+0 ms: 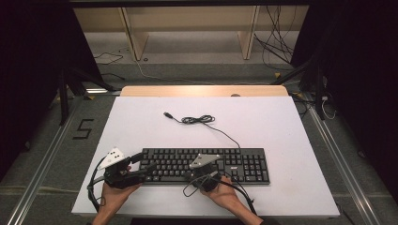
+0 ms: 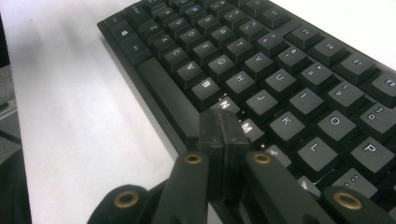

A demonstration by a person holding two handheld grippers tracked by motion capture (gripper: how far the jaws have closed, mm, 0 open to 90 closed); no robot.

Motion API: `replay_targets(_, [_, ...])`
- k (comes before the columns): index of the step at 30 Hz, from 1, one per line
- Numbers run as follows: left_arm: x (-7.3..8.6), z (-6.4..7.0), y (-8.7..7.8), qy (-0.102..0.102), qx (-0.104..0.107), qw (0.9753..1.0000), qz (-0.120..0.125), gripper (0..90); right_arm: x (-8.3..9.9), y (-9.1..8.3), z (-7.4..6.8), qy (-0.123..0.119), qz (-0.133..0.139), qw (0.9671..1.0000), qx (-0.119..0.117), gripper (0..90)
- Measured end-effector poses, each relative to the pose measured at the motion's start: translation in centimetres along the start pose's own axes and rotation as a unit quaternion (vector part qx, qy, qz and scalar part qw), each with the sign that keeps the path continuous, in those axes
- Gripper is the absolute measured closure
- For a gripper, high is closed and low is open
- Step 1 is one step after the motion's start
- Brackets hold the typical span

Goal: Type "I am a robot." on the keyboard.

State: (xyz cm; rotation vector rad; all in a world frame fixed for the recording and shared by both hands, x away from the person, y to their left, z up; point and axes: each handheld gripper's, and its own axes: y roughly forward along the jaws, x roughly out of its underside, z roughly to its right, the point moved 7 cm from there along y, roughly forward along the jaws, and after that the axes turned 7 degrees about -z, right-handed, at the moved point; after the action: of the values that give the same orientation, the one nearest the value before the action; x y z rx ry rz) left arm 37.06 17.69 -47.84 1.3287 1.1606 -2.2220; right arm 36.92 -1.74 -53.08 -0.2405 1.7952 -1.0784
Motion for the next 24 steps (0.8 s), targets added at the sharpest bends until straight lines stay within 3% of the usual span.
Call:
replay_targets(6, [0.0, -0.1, 0.0, 0.000, -0.001, 1.0000, -0.001, 28.3, -0.1, -0.2, -0.1, 0.006, 0.003, 1.0000, -0.006, 90.0])
replay_targets(11, [0.0, -0.2, 0.0, -0.001, -0.002, 1.0000, -0.001, 28.3, -0.5, -1.0, 0.1, 0.019, 0.026, 0.9994, -0.014, 86.7])
replay_targets(14, [0.0, -0.2, 0.0, -0.001, -0.002, 1.0000, -0.001, 28.2, -0.8, -1.7, 0.3, 0.024, 0.042, 0.9986, -0.020, 81.2])
replay_targets(16, [0.1, -0.2, 0.0, 0.000, -0.002, 1.0000, -0.002, 28.3, -0.9, -2.4, 0.5, 0.027, 0.053, 0.9980, -0.024, 71.9])
replay_targets(19, [0.1, -0.3, 0.1, 0.000, -0.004, 1.0000, -0.004, 28.3, -1.0, -2.8, 0.6, 0.031, 0.059, 0.9974, -0.026, 69.6])
replay_targets(24, [0.1, -0.3, 0.1, -0.001, -0.005, 1.0000, -0.006, 28.3, -1.2, -3.9, 1.1, 0.041, 0.075, 0.9960, -0.027, 56.2])
